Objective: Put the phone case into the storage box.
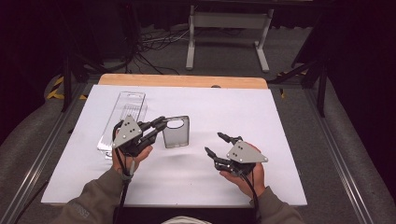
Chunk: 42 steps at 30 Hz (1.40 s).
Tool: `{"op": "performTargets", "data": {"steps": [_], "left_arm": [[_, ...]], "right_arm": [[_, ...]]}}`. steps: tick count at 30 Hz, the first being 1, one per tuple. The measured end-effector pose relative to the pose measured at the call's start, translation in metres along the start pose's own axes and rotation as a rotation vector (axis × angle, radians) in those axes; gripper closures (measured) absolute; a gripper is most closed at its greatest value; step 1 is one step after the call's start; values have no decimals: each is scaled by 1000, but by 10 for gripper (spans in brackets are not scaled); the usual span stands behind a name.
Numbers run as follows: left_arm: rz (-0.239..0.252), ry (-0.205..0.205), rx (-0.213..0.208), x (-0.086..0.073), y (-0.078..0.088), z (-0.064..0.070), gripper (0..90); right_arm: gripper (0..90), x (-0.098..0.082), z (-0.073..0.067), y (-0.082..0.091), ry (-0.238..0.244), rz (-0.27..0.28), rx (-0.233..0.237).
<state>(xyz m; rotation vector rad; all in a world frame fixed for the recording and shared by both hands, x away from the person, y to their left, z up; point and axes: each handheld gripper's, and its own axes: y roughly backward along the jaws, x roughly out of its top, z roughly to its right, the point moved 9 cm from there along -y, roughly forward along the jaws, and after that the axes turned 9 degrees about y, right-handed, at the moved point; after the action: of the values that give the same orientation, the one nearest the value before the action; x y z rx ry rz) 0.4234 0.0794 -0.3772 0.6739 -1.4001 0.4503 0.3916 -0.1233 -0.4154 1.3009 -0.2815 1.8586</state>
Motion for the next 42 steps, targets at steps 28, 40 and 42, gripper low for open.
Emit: {"op": "performTargets", "data": {"steps": [28,40,42], "left_arm": [[2,-1,5,3,3,-3,806],[15,-8,14,6,7,-7,806],[18,-8,17,7,8,-9,806]], "right_arm": [[257,-28,-16,13,15,-32,29],[214,-33,-18,10,14,-44,32],[214,-33,-18,9,16,-45,32]]}}
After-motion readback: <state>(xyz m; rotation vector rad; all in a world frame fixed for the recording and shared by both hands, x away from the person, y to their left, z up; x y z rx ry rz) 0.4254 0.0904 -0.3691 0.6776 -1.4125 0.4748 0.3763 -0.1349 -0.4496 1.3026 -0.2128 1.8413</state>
